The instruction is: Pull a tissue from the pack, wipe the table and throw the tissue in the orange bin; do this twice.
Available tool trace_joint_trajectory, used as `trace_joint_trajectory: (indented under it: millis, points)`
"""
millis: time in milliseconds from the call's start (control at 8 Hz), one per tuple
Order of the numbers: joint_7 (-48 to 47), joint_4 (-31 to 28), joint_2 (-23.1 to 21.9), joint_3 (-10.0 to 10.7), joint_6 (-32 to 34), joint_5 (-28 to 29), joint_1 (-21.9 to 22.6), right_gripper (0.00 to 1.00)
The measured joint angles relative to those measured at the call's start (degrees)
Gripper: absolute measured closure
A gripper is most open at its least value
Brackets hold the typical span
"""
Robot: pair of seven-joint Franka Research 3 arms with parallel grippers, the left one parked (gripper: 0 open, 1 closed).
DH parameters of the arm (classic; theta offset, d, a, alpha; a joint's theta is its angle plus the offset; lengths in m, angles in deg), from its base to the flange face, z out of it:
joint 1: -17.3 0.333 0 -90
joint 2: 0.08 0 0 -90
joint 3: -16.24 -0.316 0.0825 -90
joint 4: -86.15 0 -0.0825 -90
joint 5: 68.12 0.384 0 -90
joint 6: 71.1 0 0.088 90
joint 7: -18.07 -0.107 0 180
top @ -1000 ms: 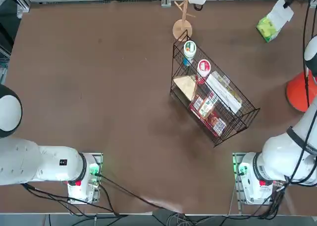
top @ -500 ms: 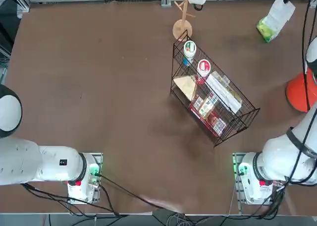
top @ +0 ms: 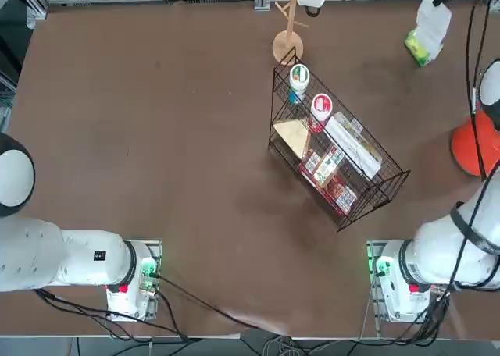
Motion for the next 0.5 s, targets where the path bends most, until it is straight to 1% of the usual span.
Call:
trace_joint_trajectory:
  millis: [125,250,500]
  points:
    - [-4.5,-3.1,-2.5,-0.1,1.0,0.0,2.1,0.99]
    - [-8.1,-7.4,-5.3,-0.1,1.3,0.3,3.9,0.99]
    - [-13.4,-18.3,-11.6,-0.3,-0.2,2.9,6.2,0.99]
